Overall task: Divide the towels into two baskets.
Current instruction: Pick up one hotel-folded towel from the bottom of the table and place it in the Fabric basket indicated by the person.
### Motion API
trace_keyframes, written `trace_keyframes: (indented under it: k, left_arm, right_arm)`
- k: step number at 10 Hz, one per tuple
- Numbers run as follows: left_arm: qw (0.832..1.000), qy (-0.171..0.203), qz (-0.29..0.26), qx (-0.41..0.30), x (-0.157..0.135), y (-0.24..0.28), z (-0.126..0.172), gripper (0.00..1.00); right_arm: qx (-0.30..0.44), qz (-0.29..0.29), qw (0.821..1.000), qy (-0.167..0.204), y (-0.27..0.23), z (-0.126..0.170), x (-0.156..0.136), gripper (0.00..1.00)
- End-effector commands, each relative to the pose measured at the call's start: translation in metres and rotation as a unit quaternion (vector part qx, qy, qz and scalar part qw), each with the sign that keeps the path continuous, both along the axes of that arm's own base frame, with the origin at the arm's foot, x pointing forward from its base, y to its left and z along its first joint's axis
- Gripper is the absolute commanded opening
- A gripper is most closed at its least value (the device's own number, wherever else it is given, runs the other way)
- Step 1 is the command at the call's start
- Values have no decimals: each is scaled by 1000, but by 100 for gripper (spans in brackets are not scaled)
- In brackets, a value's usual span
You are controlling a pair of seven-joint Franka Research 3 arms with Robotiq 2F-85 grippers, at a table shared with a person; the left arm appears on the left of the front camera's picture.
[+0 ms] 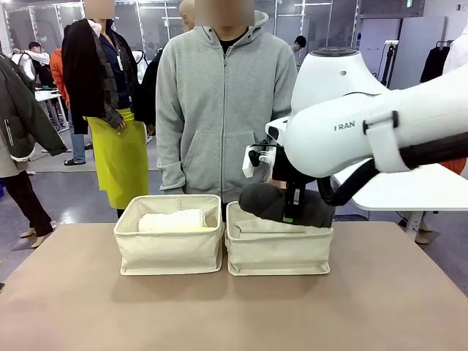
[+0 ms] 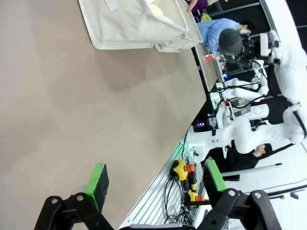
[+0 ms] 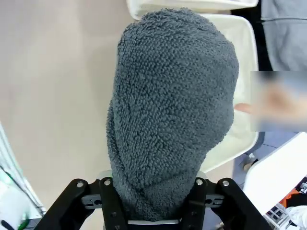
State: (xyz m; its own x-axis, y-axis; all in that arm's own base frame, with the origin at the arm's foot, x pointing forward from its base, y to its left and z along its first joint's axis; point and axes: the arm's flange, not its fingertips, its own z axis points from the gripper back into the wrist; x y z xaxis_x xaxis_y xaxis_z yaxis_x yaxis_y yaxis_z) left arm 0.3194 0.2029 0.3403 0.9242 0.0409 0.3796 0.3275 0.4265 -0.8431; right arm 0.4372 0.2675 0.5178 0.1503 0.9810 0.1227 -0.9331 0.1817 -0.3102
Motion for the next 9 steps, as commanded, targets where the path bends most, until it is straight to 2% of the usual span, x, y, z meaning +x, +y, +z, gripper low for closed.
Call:
trace_keyframes:
  k: [1, 3, 5, 7, 9]
  left_arm:
    - [1000, -4, 3, -4, -3, 0, 1, 100]
    - [1000, -4, 3, -4, -3, 0, 1, 100]
    - [1000, -4, 3, -4, -3, 0, 1, 100]
    - [1000, -4, 3, -4, -3, 0, 1, 100]
    - [1000, -4, 3, -4, -3, 0, 1, 100]
  right_arm:
    - [1, 34, 999, -16, -1, -9, 49, 44]
    - [-9, 78, 996, -35, -8, -18, 87, 44]
    - [-25, 79, 996, -25, -10, -31, 121, 44]
    - [-26, 86, 996, 2, -10, -50, 138, 44]
    - [-11, 87, 996, 15, -12, -63, 143, 44]
